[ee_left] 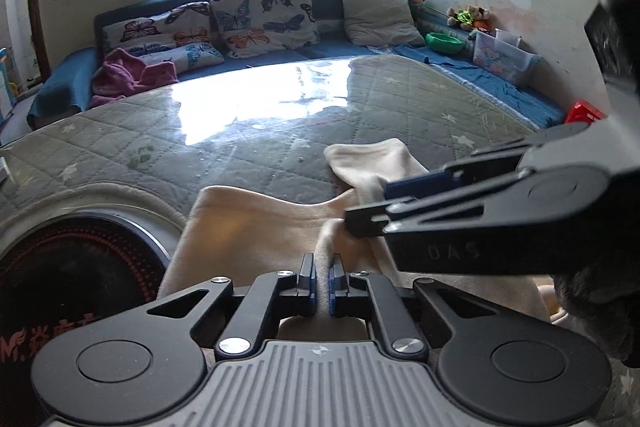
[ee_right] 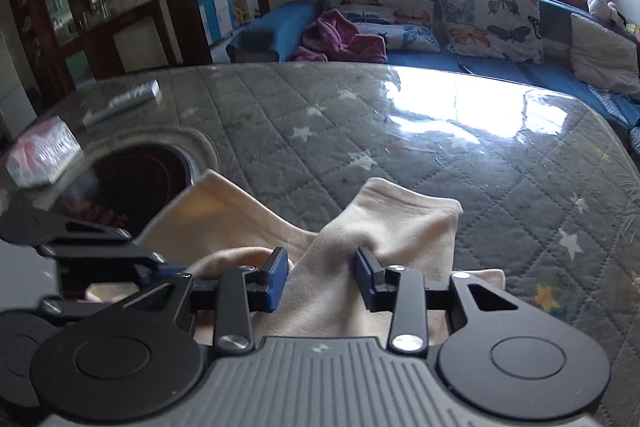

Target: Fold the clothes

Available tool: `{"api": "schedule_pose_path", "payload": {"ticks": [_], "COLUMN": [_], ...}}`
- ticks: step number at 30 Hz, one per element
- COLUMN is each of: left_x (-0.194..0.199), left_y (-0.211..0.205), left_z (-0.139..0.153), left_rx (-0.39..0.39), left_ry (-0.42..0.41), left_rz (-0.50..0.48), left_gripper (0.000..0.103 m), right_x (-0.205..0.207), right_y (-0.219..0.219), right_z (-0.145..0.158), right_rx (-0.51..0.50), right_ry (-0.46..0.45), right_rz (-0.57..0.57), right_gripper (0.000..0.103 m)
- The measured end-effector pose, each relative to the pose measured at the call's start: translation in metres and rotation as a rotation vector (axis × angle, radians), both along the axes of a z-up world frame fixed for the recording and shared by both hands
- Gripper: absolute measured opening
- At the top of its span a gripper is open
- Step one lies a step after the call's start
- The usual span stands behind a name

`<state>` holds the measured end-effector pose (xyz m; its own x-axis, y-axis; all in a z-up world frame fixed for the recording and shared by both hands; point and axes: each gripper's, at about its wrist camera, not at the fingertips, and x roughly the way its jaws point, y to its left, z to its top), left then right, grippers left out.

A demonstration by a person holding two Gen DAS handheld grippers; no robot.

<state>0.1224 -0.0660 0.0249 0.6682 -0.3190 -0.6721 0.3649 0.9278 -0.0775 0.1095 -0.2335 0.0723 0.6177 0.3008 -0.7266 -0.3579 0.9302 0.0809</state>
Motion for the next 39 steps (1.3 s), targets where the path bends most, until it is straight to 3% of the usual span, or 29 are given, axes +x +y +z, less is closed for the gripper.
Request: {"api": "schedule_pose_path", "payload": {"ticks": [2, 5, 18, 23, 27, 31, 34, 36, 39], "left_x": [-0.004, -0.011, -0.100, -0.147, -0.183, -0.199, -0.201, -0.207, -0.214], "left_y": [0.006, 0.017, 0.122, 0.165, 0.182, 0.183, 0.179, 0.176, 0.177], "left_z": [0.006, 0.019, 0.067, 0.069, 0.061, 0.040, 0.024, 0.025, 0.029], "left_rx": [-0.016, -0.050, -0.147, -0.159, -0.185, -0.175, -0.155, -0.132, -0.090], "left_ry": [-0.013, -0.038, -0.148, -0.141, -0.098, 0.000, 0.060, 0.053, 0.043], "left_rz": [0.016, 0.045, 0.314, 0.429, 0.462, 0.457, 0.450, 0.437, 0.443], "left_gripper": [0.006, 0.006, 0.006, 0.006, 0.006, 0.006, 0.009, 0.011, 0.021], "right_x": [-0.005, -0.016, -0.091, -0.132, -0.168, -0.202, -0.210, -0.213, -0.223], "right_y": [-0.001, -0.010, -0.081, -0.120, -0.148, -0.173, -0.191, -0.202, -0.214], "right_z": [0.002, 0.012, 0.050, 0.056, 0.055, 0.047, 0.027, 0.014, 0.006], "right_rx": [-0.017, -0.013, -0.051, -0.053, -0.052, -0.046, -0.029, -0.032, -0.040], "right_ry": [-0.014, -0.045, -0.201, -0.238, -0.247, -0.214, -0.135, -0.090, -0.051], "right_rz": [-0.005, -0.013, -0.164, -0.271, -0.343, -0.415, -0.462, -0.492, -0.520], "right_gripper": [0.006, 0.004, 0.004, 0.004, 0.004, 0.004, 0.006, 0.008, 0.021]}}
